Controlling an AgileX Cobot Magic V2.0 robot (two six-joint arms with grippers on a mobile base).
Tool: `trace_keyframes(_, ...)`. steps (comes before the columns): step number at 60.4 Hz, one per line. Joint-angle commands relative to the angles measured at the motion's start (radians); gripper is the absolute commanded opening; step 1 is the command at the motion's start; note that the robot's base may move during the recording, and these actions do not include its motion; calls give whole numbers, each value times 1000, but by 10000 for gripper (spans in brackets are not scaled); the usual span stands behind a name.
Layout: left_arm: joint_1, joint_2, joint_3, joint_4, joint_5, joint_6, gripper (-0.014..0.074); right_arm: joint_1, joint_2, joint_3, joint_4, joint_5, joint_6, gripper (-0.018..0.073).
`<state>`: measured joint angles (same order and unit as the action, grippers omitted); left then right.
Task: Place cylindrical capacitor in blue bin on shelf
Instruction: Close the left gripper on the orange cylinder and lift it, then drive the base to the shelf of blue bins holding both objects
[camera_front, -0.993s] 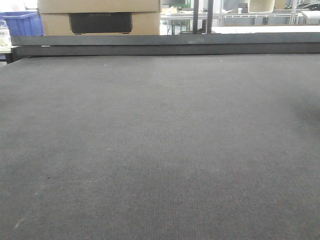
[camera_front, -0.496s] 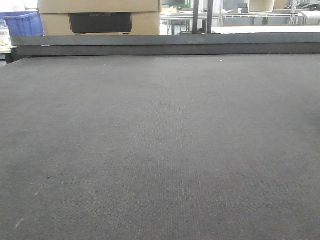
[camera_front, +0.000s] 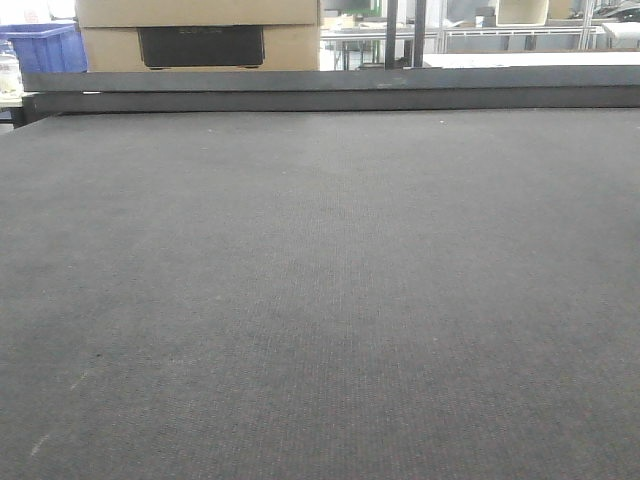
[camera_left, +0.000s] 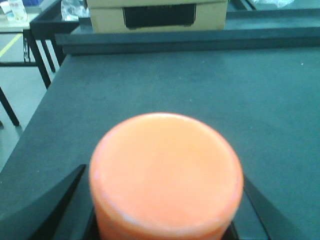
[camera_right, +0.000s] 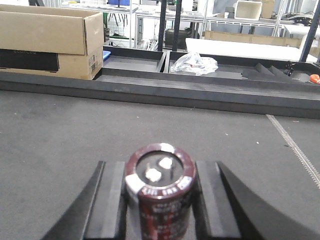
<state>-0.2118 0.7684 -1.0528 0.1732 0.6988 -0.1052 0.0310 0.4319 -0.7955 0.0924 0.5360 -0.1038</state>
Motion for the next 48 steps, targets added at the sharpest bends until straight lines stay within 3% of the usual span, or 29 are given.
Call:
trace_keyframes(1, -8, -4, -6, -3, -13, 1, -111, 1, -5, -3, 1, -18, 1, -162)
trace_keyframes(48, -8, -4, -6, -3, -13, 1, -111, 1, -5, -3, 13, -20, 1, -162)
